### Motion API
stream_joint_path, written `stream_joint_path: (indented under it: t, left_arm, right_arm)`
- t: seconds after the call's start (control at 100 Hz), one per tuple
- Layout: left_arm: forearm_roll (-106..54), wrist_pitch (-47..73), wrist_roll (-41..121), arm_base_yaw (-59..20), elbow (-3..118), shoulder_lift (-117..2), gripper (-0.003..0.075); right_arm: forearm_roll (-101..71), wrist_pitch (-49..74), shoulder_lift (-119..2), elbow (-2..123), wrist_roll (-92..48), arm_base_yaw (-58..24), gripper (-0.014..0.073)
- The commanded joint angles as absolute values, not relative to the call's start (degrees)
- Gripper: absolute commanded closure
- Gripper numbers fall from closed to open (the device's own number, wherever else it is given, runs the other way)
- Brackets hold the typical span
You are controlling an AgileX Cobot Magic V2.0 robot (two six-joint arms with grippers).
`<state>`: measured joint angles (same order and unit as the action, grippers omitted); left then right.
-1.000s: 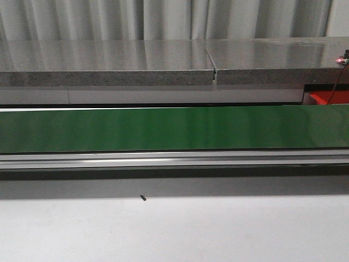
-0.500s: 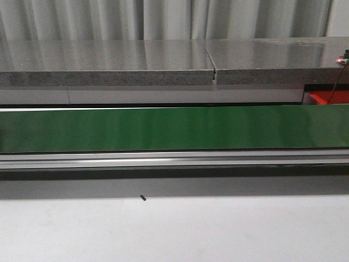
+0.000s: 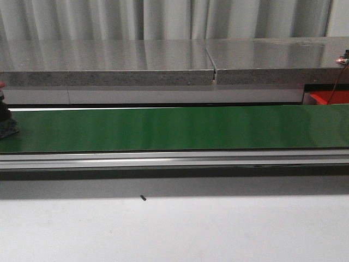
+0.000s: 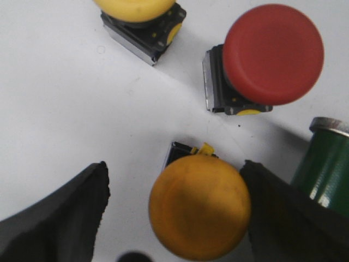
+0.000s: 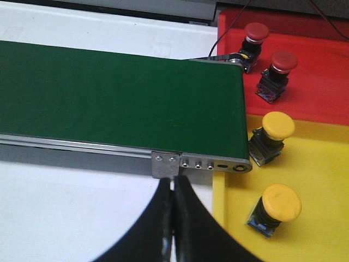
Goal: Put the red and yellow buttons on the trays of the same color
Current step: 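Carry the red button onto the belt and open the left gripper, then grasp a yellow button from the cluster and set it on the belt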
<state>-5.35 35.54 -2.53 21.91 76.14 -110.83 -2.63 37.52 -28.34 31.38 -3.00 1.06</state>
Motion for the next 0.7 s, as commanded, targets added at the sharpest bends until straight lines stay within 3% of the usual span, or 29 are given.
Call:
stream_joint_path:
  t: [0.0,0.15,0.27,0.69]
  left_arm:
    - [-6.0,32.5,-3.2,22.0,77.8,-108.1,0.0304]
    - [-6.0,31.4,-3.2,22.0,77.8,-108.1,0.0472]
    - [-6.0,31.9,-3.2,22.0,77.8,-108.0,0.0556]
    - [-2.3,36.4,-3.2,22.0,76.5,-93.6,0.0567]
  right_arm:
    - [-2.4,33.6,-28.4,32.9,-3.6,1.0,0.0660]
    - [-2.4,33.6,-28.4,32.9,-3.6,1.0,0.0660]
    - [-2.4,33.6,-28.4,32.9,-3.6,1.0,0.0660]
    - [-2.4,33.6,-28.4,32.9,-3.6,1.0,0.0660]
